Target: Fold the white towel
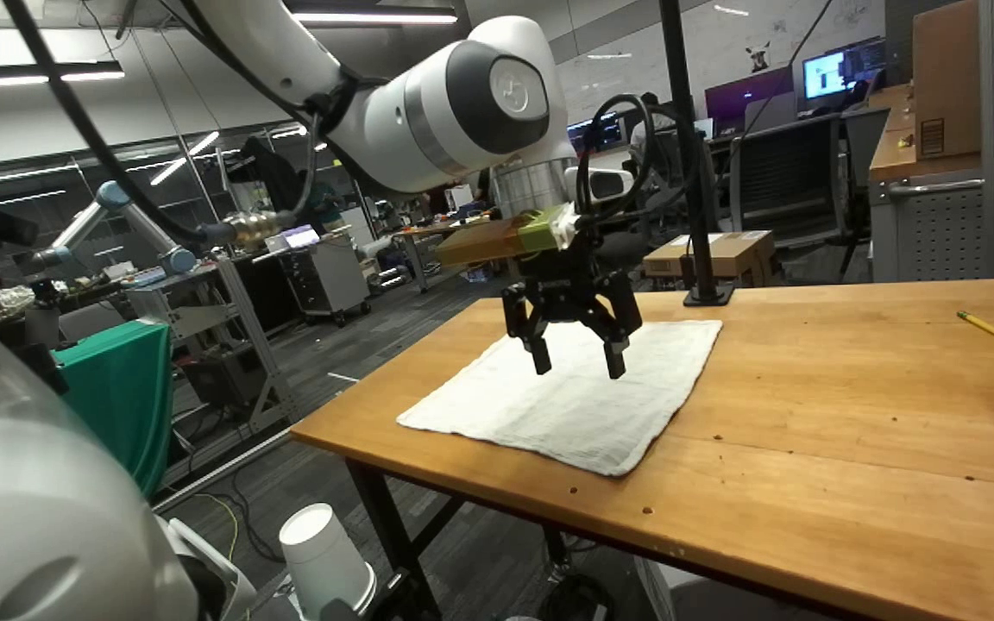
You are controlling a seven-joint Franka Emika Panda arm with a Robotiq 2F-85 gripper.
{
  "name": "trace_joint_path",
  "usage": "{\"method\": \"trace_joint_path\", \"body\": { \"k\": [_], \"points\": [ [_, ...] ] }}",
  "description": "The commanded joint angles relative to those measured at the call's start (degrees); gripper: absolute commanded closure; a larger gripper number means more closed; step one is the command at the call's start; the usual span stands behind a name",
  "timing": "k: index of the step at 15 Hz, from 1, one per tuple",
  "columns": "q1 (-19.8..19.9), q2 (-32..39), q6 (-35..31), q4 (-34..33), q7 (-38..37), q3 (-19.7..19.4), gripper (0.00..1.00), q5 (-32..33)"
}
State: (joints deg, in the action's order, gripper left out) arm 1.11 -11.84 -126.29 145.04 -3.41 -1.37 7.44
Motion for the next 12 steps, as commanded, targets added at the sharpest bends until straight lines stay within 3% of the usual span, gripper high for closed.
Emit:
{"method": "trace_joint_path", "body": {
  "k": [1,7,12],
  "points": [
    [0.6,2.5,-2.9,-3.0,-2.9,0.4,0.0,-0.5],
    [0.1,7.1,-3.0,-6.8,-5.1,0.8,0.0,-1.2],
    [1.3,8.4,-4.8,-2.0,-4.2,-1.1,0.0,-4.6]
  ]
}}
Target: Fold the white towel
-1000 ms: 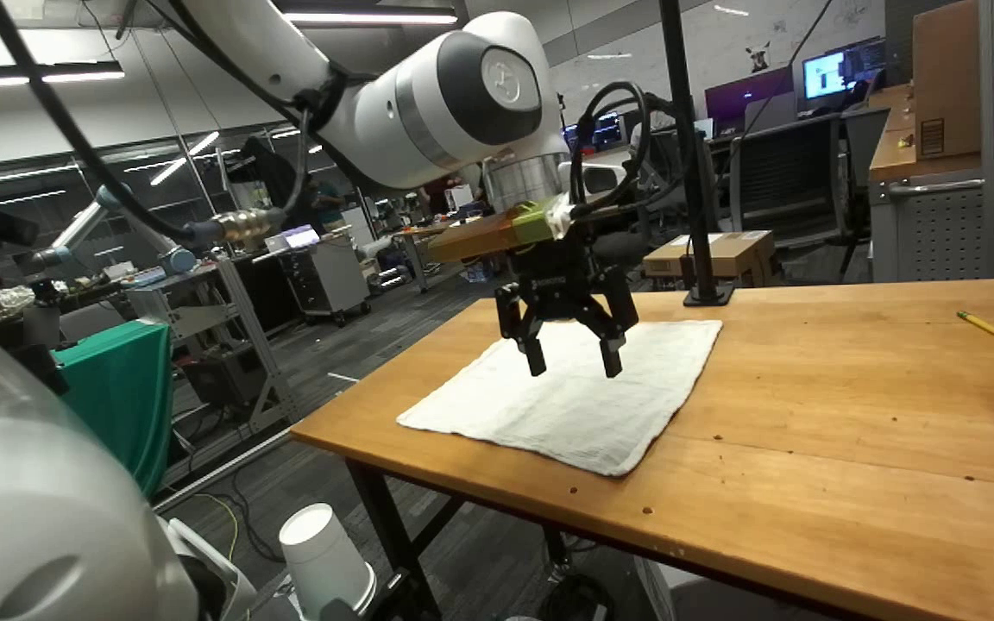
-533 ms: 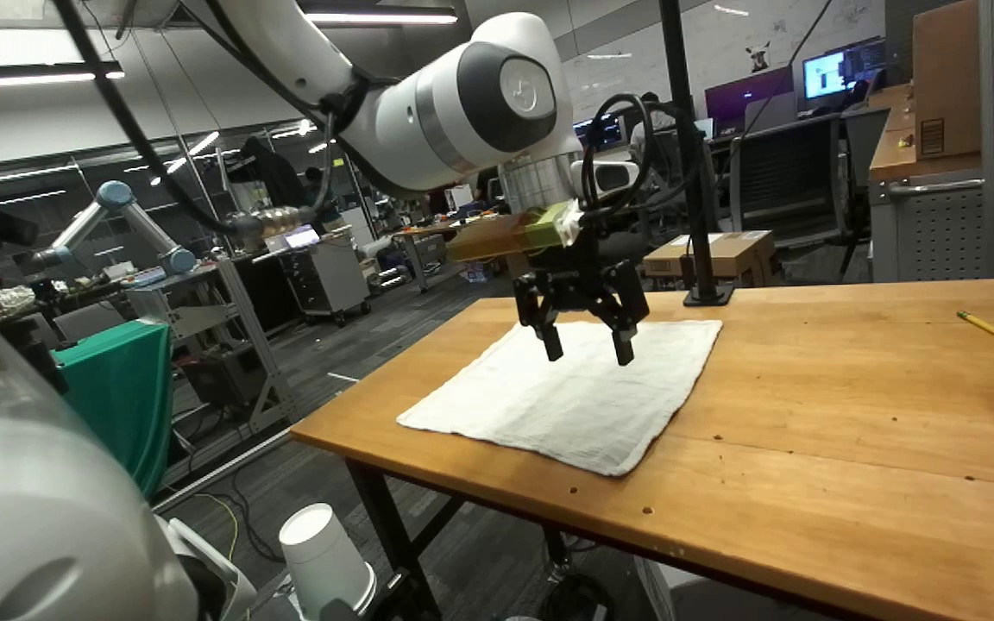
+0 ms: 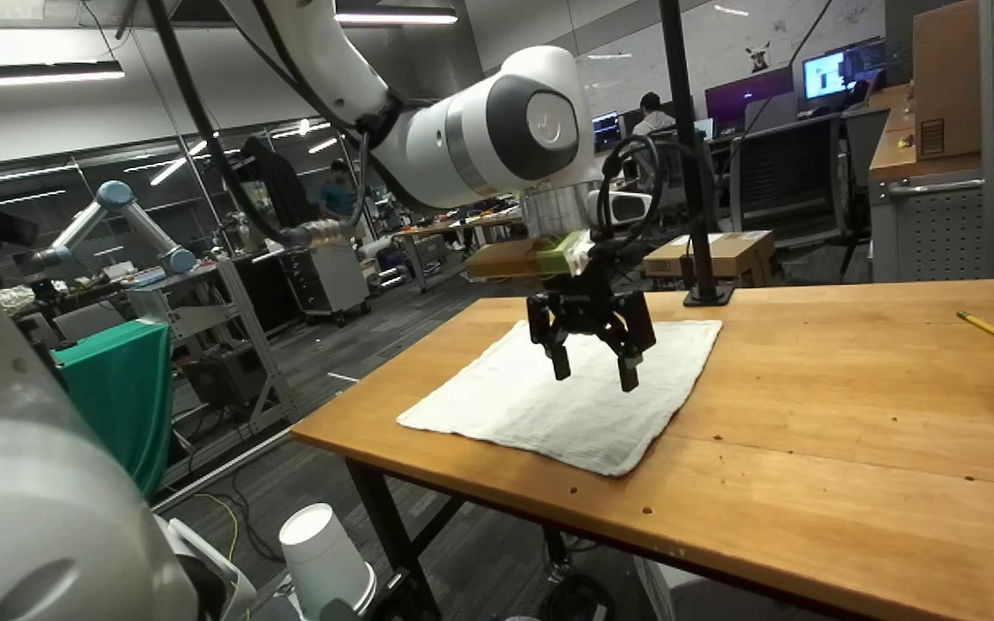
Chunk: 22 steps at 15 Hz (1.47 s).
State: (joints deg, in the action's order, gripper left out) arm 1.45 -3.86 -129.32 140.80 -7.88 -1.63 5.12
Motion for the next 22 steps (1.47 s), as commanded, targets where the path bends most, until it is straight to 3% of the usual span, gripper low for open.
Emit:
{"method": "trace_joint_path", "body": {
  "k": [1,8,14,22],
  "points": [
    [1.2,0.5,-2.4,3.3,0.3,-1.1,0.0,-2.8],
    [1.4,1.7,-4.6,6.1,-0.7,-1.2,0.0,-3.9],
    [1.0,3.9,-3.1,1.3,-1.7,-0.8,0.0,-3.3],
    [1.2,13.7,0.5,-5.9,-0.2,-1.3,0.0,-4.6]
  ]
}}
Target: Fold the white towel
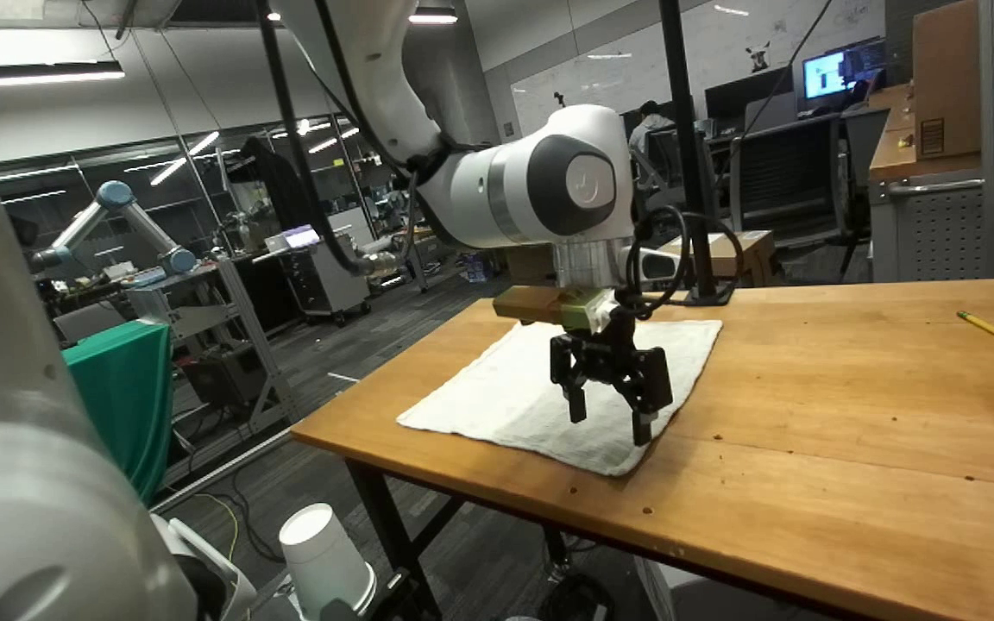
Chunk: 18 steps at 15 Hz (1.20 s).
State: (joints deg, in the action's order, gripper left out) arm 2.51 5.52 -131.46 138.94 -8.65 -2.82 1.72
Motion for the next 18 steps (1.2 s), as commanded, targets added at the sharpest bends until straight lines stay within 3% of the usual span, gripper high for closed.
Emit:
{"method": "trace_joint_path", "body": {
  "k": [1,5,6,7,14,16,18],
  "points": [
    [0.0,5.5,3.6,-4.8,0.5,-0.1,0.0,-1.1],
    [-0.5,8.6,6.5,-7.8,0.1,0.1,0.0,-0.7],
    [-0.6,8.9,7.3,-8.4,0.0,0.1,0.07,-0.7],
    [-0.6,9.0,8.1,-9.0,0.0,0.1,0.26,-0.8],
    [-1.4,7.7,12.5,-10.8,-0.6,0.3,0.81,0.0],
    [-1.8,7.1,13.3,-10.7,-1.0,0.4,0.95,0.3],
    [-2.2,6.4,14.1,-10.6,-1.6,0.3,1.0,1.2]
  ]
}}
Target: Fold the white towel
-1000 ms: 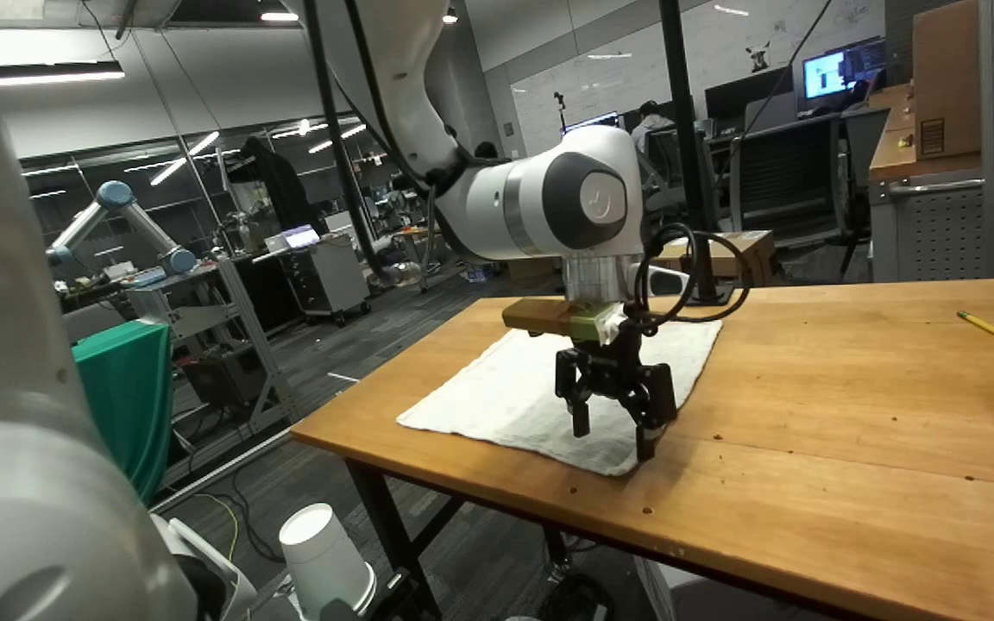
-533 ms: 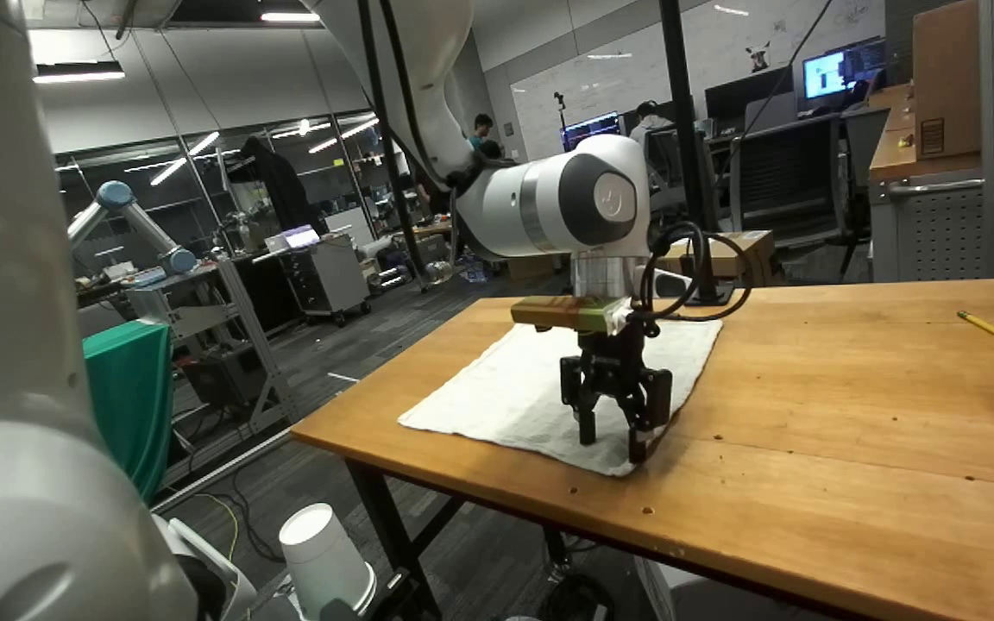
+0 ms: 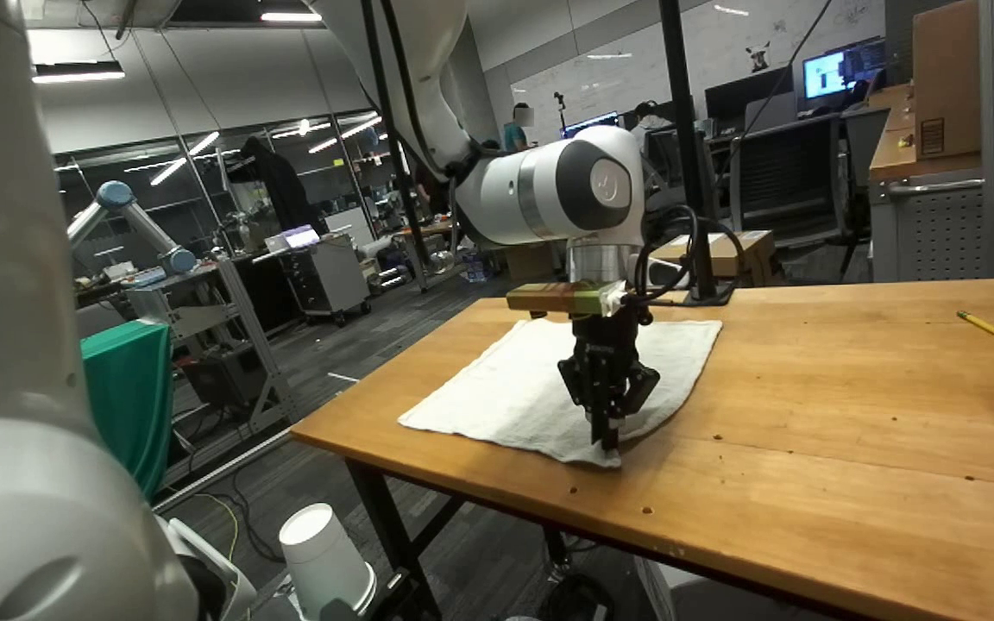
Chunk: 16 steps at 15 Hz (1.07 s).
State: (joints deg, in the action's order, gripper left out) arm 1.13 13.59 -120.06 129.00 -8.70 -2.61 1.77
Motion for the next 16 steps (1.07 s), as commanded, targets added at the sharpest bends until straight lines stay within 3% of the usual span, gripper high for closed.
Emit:
{"method": "trace_joint_path", "body": {
  "k": [1,10,16],
  "points": [
    [-1.1,-2.1,3.4,-0.9,-2.1,0.0,1.0,1.8],
    [-4.1,-5.1,13.3,-9.6,-6.1,1.7,1.0,8.2],
    [-6.8,-2.5,20.9,-19.5,-7.4,4.3,1.0,11.2]
  ]
}}
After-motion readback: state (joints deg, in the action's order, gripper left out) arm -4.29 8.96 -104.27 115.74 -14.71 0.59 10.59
